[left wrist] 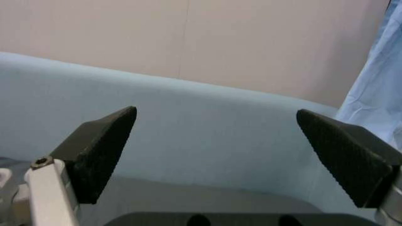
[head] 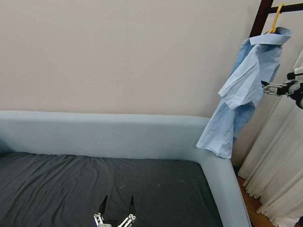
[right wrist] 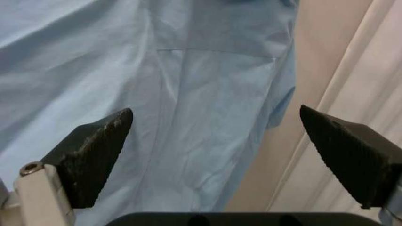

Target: Pick up the clothes from the sofa and hang them on the clothes hanger.

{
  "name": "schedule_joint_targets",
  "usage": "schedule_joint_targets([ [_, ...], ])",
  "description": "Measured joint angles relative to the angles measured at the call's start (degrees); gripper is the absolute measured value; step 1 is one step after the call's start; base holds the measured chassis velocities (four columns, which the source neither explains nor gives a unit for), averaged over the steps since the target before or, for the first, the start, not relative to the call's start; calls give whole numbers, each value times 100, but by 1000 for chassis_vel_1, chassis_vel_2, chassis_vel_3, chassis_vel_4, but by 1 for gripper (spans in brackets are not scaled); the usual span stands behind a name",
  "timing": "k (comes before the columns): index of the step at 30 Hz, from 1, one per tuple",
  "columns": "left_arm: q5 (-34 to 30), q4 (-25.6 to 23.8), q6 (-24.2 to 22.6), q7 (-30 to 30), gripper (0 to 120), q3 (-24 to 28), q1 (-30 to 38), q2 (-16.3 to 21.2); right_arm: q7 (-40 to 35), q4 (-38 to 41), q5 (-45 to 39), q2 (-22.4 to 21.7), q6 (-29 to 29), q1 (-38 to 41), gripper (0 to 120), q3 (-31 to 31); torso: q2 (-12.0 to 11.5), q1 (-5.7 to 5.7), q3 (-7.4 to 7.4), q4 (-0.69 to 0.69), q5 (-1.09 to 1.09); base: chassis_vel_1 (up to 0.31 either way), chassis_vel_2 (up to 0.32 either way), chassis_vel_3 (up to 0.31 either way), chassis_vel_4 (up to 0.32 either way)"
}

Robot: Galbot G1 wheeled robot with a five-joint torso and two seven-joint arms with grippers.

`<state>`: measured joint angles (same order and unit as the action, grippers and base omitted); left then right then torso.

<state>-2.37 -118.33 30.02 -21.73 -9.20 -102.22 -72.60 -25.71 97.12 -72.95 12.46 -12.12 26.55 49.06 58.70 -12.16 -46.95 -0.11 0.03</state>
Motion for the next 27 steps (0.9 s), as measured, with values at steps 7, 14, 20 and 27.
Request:
schedule_joint_targets([
  [7, 44, 13, 4, 0, 100, -3, -29, -67, -74, -759, 176, 646, 165, -2380, 100, -2431, 0, 0, 0, 2, 4, 0, 0, 0, 0],
  [14, 52, 29, -18, 2, 100, -19, -35, -105, -43, -520, 680, 1045, 307, -5239, 100, -5006, 0, 0, 1, -1, 4, 0, 0, 0, 0],
  [20, 129, 140, 39, 19, 100, -149, -38, -137, 214, 491, 1475, 1740, 429, -8132, 100, -7553, 0, 0, 2, 1, -12, 0, 0, 0, 0],
  [27, 275, 169, 99, 29, 100, -256, -95, -184, 862, 1302, 2406, 2568, 794, -10109, 100, -8867, 0, 1, 2, 3, -10, 0, 0, 0, 0],
])
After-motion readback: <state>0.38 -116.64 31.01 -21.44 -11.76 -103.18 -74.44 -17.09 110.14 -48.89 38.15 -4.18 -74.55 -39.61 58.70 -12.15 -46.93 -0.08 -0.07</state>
